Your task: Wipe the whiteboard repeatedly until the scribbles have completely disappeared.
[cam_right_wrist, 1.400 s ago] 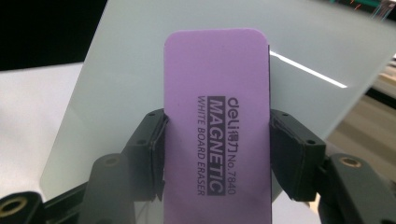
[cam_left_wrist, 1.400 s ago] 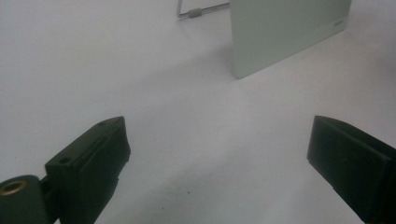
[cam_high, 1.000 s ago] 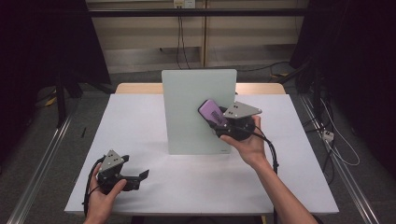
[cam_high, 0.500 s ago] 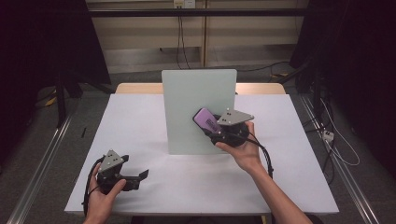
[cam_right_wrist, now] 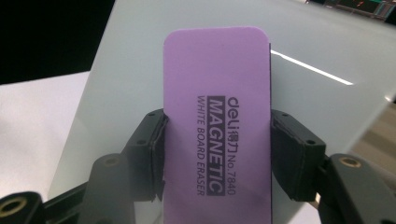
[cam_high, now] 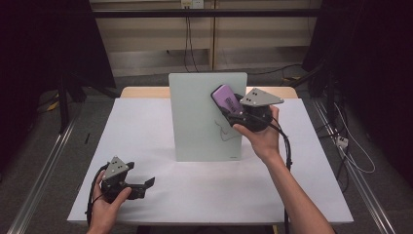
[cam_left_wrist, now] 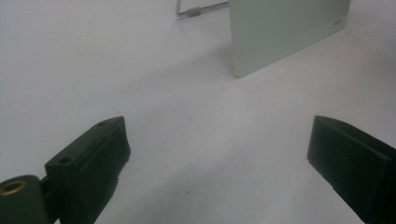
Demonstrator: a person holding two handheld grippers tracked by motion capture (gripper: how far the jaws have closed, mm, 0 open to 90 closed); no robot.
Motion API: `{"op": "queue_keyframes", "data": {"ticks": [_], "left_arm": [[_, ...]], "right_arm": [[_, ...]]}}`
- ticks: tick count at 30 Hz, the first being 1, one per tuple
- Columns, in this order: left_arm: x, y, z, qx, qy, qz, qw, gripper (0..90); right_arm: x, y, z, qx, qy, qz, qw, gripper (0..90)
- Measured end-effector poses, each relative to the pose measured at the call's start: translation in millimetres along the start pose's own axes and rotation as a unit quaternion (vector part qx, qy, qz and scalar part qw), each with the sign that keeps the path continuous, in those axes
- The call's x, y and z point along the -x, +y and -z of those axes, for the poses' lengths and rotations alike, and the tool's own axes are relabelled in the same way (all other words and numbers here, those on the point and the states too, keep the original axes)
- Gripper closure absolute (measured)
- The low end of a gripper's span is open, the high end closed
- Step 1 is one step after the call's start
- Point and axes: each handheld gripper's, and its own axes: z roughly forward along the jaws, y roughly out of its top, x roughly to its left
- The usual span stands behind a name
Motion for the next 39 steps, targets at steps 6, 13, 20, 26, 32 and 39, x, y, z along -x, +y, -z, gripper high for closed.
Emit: {"op": "queue_keyframes", "data": {"ticks": [6, 13, 20, 26, 32, 39], "left_arm": [[0.4, -0.1, -0.6, 0.0, -0.002, 0.0, 1.0, 5.6], [0.8, -0.5, -1.5, 0.0, -0.003, 0.002, 1.0, 5.6], [0.9, -0.5, -1.6, 0.001, -0.003, 0.002, 1.0, 5.6], [1.1, -0.3, -1.5, -0.001, -0.002, -0.001, 1.0, 5.6], [1.3, 0.0, -1.5, -0.002, -0.001, -0.002, 1.0, 5.6], [0.8, -0.3, -0.2, 0.0, 0.0, 0.0, 1.0, 5.6]], "right_arm": [[-10.2, -10.4, -3.4, -0.021, 0.007, 0.023, 0.9995, 42.1], [-21.3, -29.7, -5.7, -0.035, 0.025, 0.024, 0.9988, 42.1], [-30.6, -46.0, -8.1, -0.057, 0.046, 0.028, 0.997, 42.1], [-37.9, -59.0, -10.8, -0.066, 0.062, 0.023, 0.9957, 42.1], [-48.5, -72.2, -14.7, -0.082, 0.073, 0.03, 0.9935, 42.2], [-59.4, -83.8, -19.3, -0.11, 0.089, 0.045, 0.9889, 42.2]]}}
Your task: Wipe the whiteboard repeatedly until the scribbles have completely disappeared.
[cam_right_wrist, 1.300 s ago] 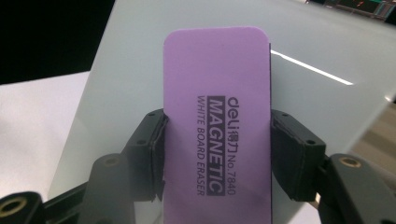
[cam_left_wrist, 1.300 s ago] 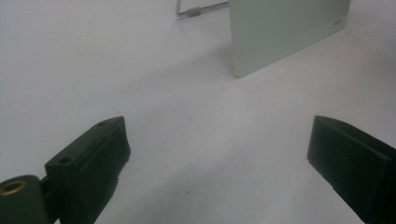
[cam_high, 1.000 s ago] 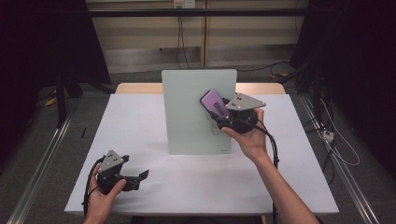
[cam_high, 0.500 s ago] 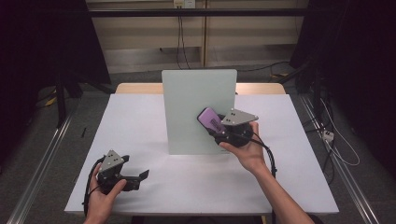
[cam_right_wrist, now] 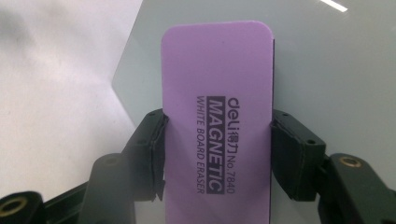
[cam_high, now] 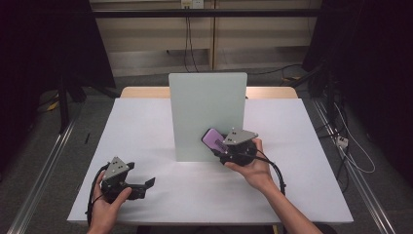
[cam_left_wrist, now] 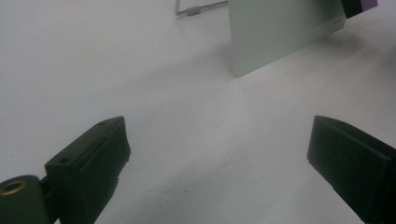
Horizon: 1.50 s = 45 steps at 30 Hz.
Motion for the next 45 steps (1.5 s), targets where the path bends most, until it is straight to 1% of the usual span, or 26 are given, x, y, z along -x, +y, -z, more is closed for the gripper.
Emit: {"op": "queue_keyframes", "data": {"ticks": [3, 6, 8, 11, 13, 21, 25, 26, 28, 31, 37, 42, 45], "left_arm": [[-0.3, 0.1, -0.2, 0.0, 0.0, 0.001, 1.0, 5.6], [0.0, 0.2, -0.1, 0.001, -0.002, -0.001, 1.0, 5.6], [0.1, 0.3, 0.3, 0.0, -0.001, -0.001, 1.0, 5.6], [-0.4, 0.1, 0.6, 0.002, -0.001, 0.001, 1.0, 5.6], [-0.6, 0.0, 0.7, 0.003, 0.0, 0.002, 1.0, 5.6], [-0.4, 0.3, 0.8, 0.001, 0.0, -0.001, 1.0, 5.6], [-0.8, 0.1, 0.4, 0.002, -0.002, 0.001, 1.0, 5.6], [-0.7, 0.2, 0.3, 0.0, -0.001, 0.001, 1.0, 5.6], [-0.6, 0.2, -0.1, 0.0, -0.001, 0.0, 1.0, 5.6], [-0.3, 0.2, -0.1, 0.0, -0.001, 0.0, 1.0, 5.6], [-0.8, 0.1, 0.4, 0.001, -0.002, 0.001, 1.0, 5.6], [-0.8, 0.3, 0.6, 0.002, 0.0, 0.001, 1.0, 5.6], [-1.0, 0.3, 0.2, 0.0, -0.002, 0.0, 1.0, 5.6]], "right_arm": [[-2.2, -2.9, -1.9, -0.003, 0.003, 0.0, 1.0, 42.2], [-4.3, -8.3, -3.6, -0.001, 0.009, -0.01, 0.9999, 42.2], [-6.7, -11.1, -4.9, -0.007, 0.01, -0.006, 0.9999, 42.2], [-8.5, -12.0, -4.7, -0.009, 0.003, -0.001, 1.0, 42.2], [-11.2, -12.3, -4.5, -0.007, -0.009, 0.004, 0.9999, 42.2], [-6.9, -11.8, -1.0, -0.005, -0.008, -0.003, 1.0, 42.1], [-3.0, -9.4, 2.5, 0.003, -0.012, -0.012, 0.9999, 42.1], [-1.0, -7.9, 4.3, 0.005, -0.014, -0.011, 0.9998, 42.1], [4.4, -3.2, 8.8, 0.015, -0.021, -0.019, 0.9995, 42.1], [16.0, 7.4, 18.4, 0.031, -0.036, -0.023, 0.9986, 42.1], [39.2, 31.3, 38.1, 0.056, -0.068, -0.031, 0.9956, 42.1], [52.4, 40.1, 49.3, 0.069, -0.082, -0.039, 0.9934, 42.1], [58.5, 42.0, 53.5, 0.077, -0.085, -0.047, 0.9923, 42.1]]}}
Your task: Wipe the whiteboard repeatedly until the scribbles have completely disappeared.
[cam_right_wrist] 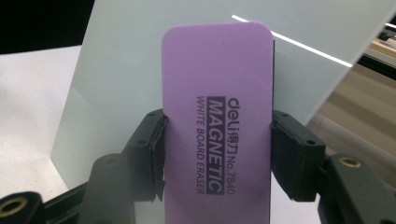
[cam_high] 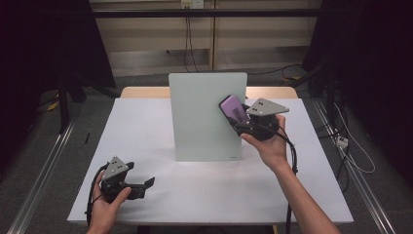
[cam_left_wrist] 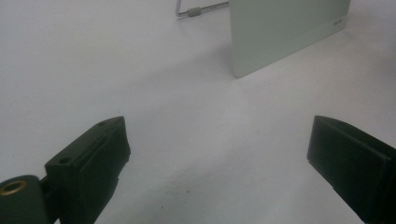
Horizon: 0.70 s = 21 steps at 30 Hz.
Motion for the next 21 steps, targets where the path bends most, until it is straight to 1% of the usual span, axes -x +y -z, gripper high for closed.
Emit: {"op": "queue_keyframes", "data": {"ticks": [4, 8, 10, 12, 17, 21], "left_arm": [[0.7, -0.3, -0.9, 0.002, -0.001, 0.001, 1.0, 5.6], [0.6, 0.0, 0.2, 0.0, -0.001, 0.0, 1.0, 5.6], [0.4, 0.0, 0.3, 0.0, 0.0, 0.001, 1.0, 5.6], [0.6, -0.2, -0.4, 0.0, -0.001, 0.001, 1.0, 5.6], [1.5, -0.2, -0.9, 0.001, -0.002, 0.001, 1.0, 5.6], [1.6, -0.4, -1.6, -0.001, -0.001, -0.001, 1.0, 5.6]], "right_arm": [[0.5, 2.2, -0.1, -0.003, -0.003, 0.003, 1.0, 42.1], [-1.9, -1.5, -1.5, -0.006, 0.0, 0.005, 1.0, 42.1], [-5.3, -7.0, -2.7, -0.013, 0.003, 0.011, 0.9998, 42.1], [-9.1, -14.0, -3.4, -0.017, 0.006, 0.012, 0.9998, 42.2], [-20.1, -37.2, -6.0, -0.031, 0.019, 0.015, 0.9992, 42.1], [-26.4, -53.2, -7.5, -0.04, 0.031, 0.012, 0.9987, 42.1]]}}
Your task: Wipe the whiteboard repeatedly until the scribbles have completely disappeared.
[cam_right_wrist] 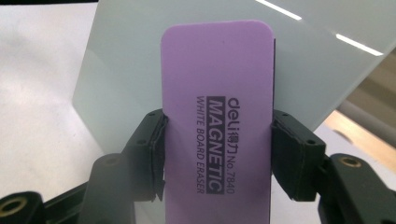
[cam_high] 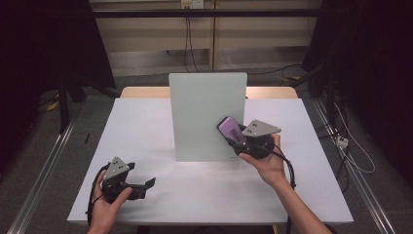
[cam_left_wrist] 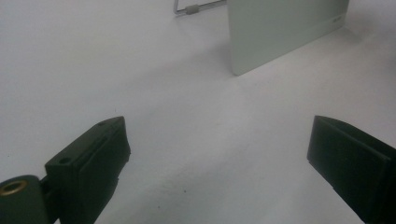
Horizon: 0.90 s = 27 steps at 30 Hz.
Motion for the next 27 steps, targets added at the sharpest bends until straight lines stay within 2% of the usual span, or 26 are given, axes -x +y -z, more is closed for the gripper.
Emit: {"op": "queue_keyframes", "data": {"ticks": [6, 12, 16, 20, 27], "left_arm": [[0.8, 0.3, -1.0, -0.003, -0.001, -0.002, 1.0, 5.6], [0.0, 0.3, -0.1, 0.0, 0.0, -0.001, 1.0, 5.6], [-0.3, 0.3, 0.9, 0.002, 0.001, 0.001, 1.0, 5.6], [-1.1, -0.1, 1.6, 0.001, 0.001, 0.002, 1.0, 5.6], [0.2, 0.2, 0.5, 0.002, 0.0, 0.002, 1.0, 5.6]], "right_arm": [[-12.5, -15.0, -7.8, -0.019, 0.015, 0.004, 0.9997, 42.2], [-23.4, -21.2, -16.3, -0.038, 0.033, 0.012, 0.9987, 42.1], [-25.7, -23.1, -17.0, -0.043, 0.034, 0.014, 0.9984, 42.1], [-20.5, -23.2, -11.5, -0.046, 0.028, 0.013, 0.9985, 42.2], [3.5, -23.1, 10.7, -0.022, -0.007, -0.01, 0.9997, 42.1]]}}
